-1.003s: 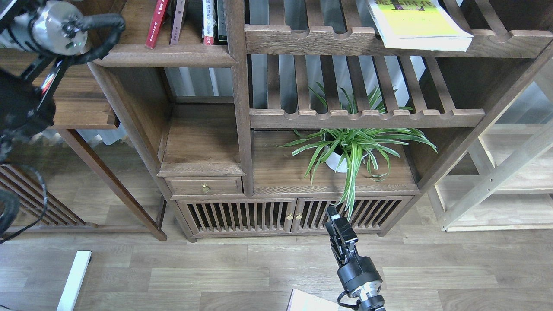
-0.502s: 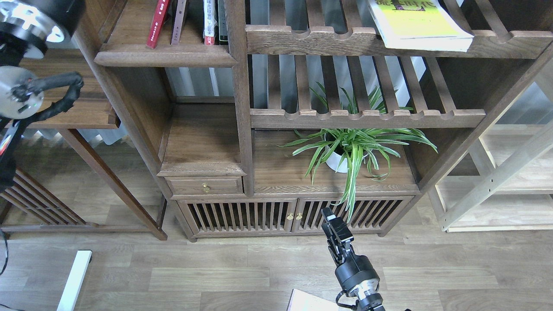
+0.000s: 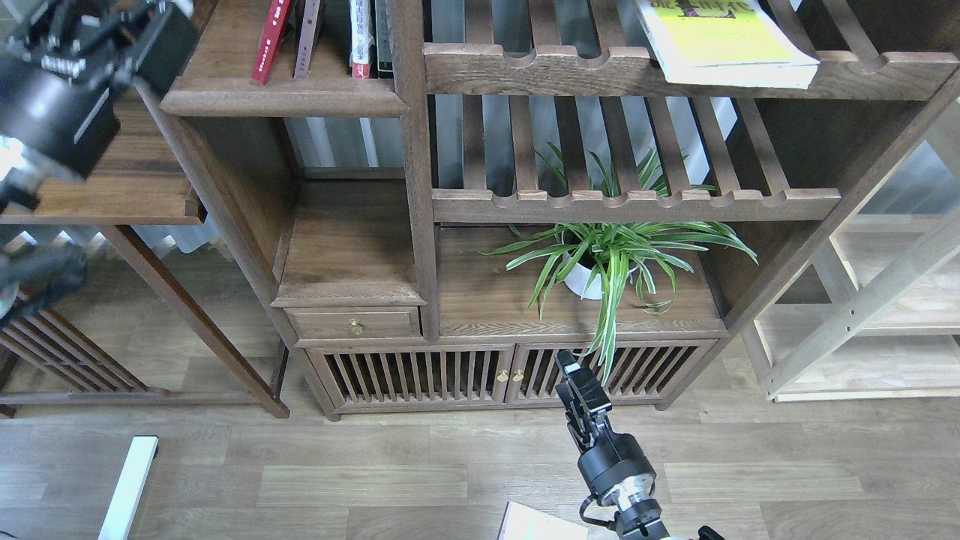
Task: Organize books on shelf
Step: 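Lower the left gripper away from the shelf and raise the right gripper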
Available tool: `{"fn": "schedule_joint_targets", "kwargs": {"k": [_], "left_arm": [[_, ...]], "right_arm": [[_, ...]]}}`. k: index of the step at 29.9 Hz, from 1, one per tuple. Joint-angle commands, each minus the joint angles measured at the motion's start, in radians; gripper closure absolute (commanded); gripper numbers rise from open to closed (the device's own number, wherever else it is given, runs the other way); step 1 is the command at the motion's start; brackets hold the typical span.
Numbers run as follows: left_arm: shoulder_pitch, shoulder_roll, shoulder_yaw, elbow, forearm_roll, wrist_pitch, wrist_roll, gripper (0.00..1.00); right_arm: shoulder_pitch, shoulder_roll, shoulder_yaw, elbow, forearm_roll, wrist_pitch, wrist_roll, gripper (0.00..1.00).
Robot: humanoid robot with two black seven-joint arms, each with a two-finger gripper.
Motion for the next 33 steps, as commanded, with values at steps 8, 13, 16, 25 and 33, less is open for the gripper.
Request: {"fn": "schedule_joint_targets", "kwargs": {"k": [8,13,16,25,33], "left_arm": [[0.297,-0.057,-0.064,0.081,-0.284,-0.316,0.009,0.09],[0.327,-0.123,0.008,0.201,-0.446,-0.347,0.010,0.02],[0.336,-0.143,0.053,0.276,-0.528,-0.347,0.012,0.02],[0.322,-0.280,0.085,0.420,-0.712,-0.347,-0.004,0.02],[0.284,-0.341,0.105,0.479,-0.708,-0.347,0.013,0.02]], "right_arm": [[0.064,0.000,0.005,0.080,0.003,-0.106,-0.007,0.16],[0.132,0.000,0.014,0.110,0.002,-0.134,-0.007,0.14],[0.144,0.000,0.064,0.116,0.003,-0.144,-0.007,0.14],[0.170,0.000,0.199,0.110,0.003,-0.065,-0.007,0.14],[0.152,0.000,0.195,0.113,0.006,-0.052,-0.004,0.14]]}}
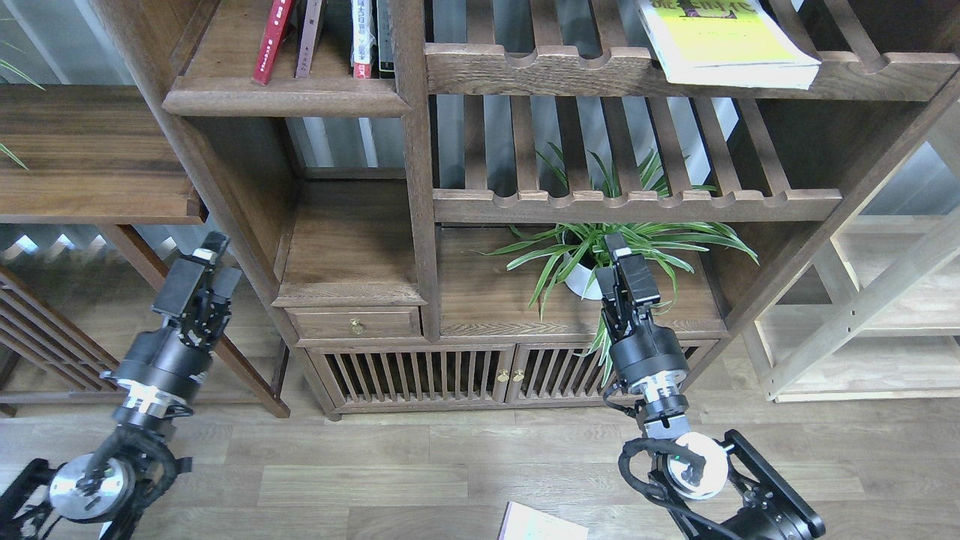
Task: Organize books on shelf
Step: 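Lower the left gripper away from the shelf and raise the right gripper, then reach the right gripper up to the yellow book on the top shelf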
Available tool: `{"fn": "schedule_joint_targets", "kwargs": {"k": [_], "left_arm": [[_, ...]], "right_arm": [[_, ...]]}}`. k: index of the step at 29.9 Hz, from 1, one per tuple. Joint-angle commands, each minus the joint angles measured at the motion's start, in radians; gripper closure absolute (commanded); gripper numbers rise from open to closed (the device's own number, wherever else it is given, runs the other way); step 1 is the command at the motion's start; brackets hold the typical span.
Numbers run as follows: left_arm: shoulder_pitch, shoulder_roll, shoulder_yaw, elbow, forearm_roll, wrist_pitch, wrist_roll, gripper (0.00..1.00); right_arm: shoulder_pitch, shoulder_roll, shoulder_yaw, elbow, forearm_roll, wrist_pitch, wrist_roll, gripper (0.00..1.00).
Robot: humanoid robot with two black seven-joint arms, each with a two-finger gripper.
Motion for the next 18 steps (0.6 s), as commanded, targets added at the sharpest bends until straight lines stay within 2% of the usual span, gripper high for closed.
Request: {"fn": "schedule_joint_targets", "kwargs": {"k": [1,9,18], "left_arm": [[-0.023,0.001,0.007,0.020,0.004,0.000,0.002,0.02],[-0.029,0.004,0.010,0.092,0.001,0.000,0.004,0.02],[-0.052,0.022,0.035,0.149,0.006,0.000,0.005,0.02]], "right_arm": [[0.001,0.000,-0.004,0.005,0.000,0.002,-0.001,0.14],[0.089,0.000,0.014,0.036,0.000,-0.001,-0.002,0.14],[0.107,-0.081,0.019,0.083,0.002,-0.001,-0.002,0.14]]}}
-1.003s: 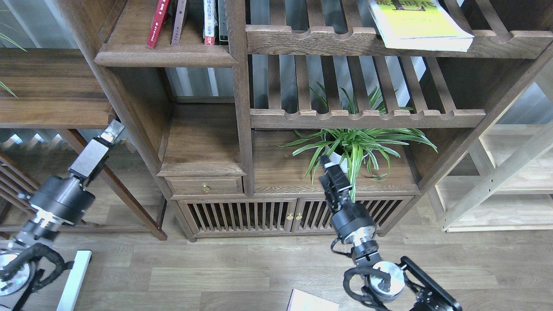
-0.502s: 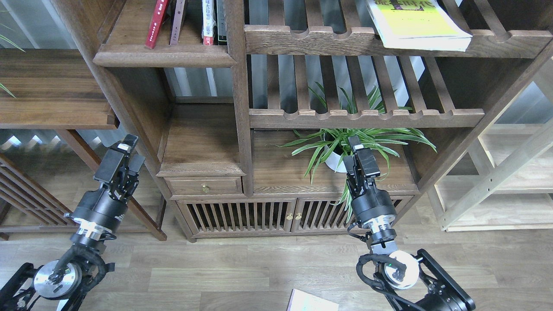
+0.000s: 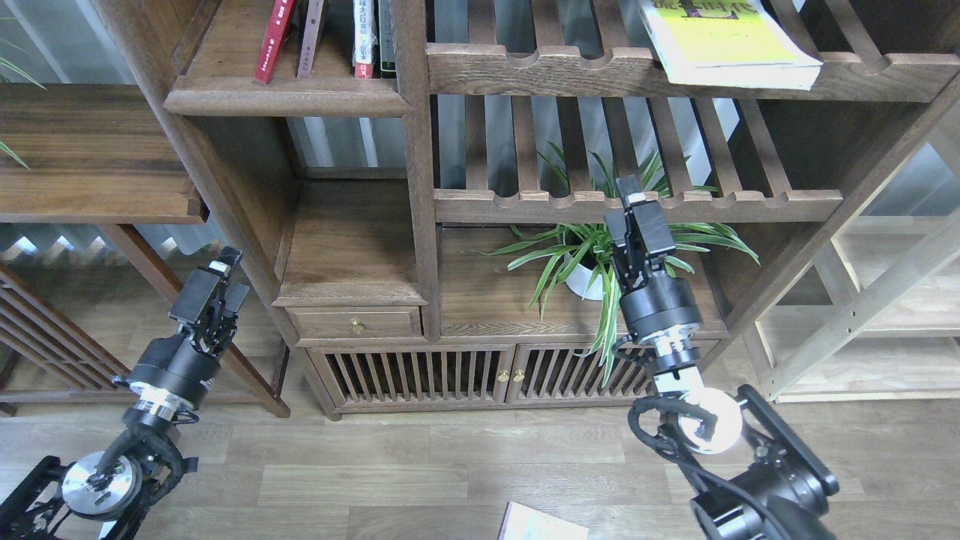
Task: Organize books on shelf
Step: 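Reach the right gripper up to the yellow book on the top shelf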
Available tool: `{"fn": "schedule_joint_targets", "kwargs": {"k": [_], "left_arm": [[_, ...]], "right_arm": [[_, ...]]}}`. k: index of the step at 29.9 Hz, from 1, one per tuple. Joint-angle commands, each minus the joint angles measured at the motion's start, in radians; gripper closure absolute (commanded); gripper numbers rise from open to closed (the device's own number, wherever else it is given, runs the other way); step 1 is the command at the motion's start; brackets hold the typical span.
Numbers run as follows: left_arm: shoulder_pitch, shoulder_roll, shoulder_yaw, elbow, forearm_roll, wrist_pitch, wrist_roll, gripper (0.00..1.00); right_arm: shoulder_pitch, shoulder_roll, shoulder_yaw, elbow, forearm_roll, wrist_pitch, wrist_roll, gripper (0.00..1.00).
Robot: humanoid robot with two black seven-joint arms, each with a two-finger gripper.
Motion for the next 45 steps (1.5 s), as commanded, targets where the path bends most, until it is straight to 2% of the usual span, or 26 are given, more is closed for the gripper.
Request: {"fn": "schedule_joint_targets", "kwargs": {"k": [1,5,13,20,31,38,45], "left_arm": [[-0.010,0.019,0.008,0.016,0.000,0.000,0.000,0.02],[-0.011,0.038,0.017,0.019,0.002,0.000,0.001,0.02],[-0.034,0.044,0.023,0.060,0.002,0.000,0.000,0.02],[-0.037,0.044,0.049,0.062,0.002,0.000,0.000,0.02],[-0.050,0.045,0.062,0.062,0.003,0.000,0.000,0.02],[-0.051,0.045,0.072,0.062,0.016,0.000,-0.002,0.02],[-0.051,0.045,0.072,0.062,0.017,0.000,-0.002,0.02]], "right_arm": [[0.000,-0.022,0.000,0.015,0.002,-0.006,0.000,0.14],[0.004,-0.022,0.008,0.016,0.003,-0.058,0.000,0.16],[0.129,-0.025,0.081,0.015,0.014,-0.172,-0.001,0.16],[0.143,-0.089,0.109,0.016,0.014,-0.161,-0.001,0.14],[0.173,-0.109,0.138,0.016,0.014,-0.155,-0.001,0.13],[0.267,-0.111,0.138,0.013,0.014,-0.216,-0.001,0.14],[0.274,-0.109,0.137,0.010,0.014,-0.222,-0.001,0.14]]}}
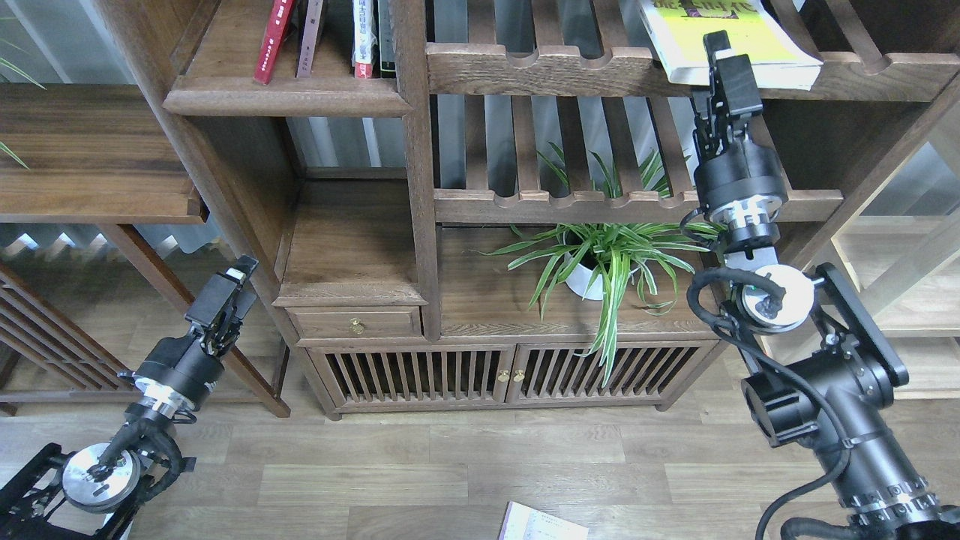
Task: Organize books on shelf
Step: 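Reach the right gripper up to the yellow book on the top shelf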
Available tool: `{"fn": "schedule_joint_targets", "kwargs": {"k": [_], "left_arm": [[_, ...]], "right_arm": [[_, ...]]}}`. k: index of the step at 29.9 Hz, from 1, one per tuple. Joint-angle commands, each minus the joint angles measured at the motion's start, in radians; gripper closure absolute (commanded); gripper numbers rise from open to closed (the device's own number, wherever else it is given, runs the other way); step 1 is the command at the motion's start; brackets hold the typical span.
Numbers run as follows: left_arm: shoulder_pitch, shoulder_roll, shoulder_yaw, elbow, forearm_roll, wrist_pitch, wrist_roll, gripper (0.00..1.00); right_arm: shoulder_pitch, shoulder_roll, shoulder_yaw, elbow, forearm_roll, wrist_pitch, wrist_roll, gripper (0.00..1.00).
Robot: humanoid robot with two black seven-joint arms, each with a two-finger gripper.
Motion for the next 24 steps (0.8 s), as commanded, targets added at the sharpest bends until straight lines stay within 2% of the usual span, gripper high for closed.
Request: {"fn": "schedule_joint_targets", "kwargs": {"k": [1,6,10,24], "left_arm": [[0.000,0.000,0.000,-0.002,0.000,0.000,0.000,0.02],[-0.006,0.000,0.000,-0.003,-0.001,0.000,0.000,0.02],[-0.005,0.000,0.002,-0.003,0.000,0.000,0.000,0.02],[-0.008,-0.001,0.015,-0.003,0.002,0.000,0.000,0.02]], "right_arm": [[-0.001,0.001,0.001,0.000,0.001,-0.001,0.000,0.14],[-0.001,0.000,0.001,-0.008,0.029,-0.005,0.000,0.15],[-0.001,0.000,0.020,-0.014,0.050,-0.048,0.000,0.15],[0.000,-0.028,0.040,-0.017,0.057,-0.050,0.000,0.17]]}}
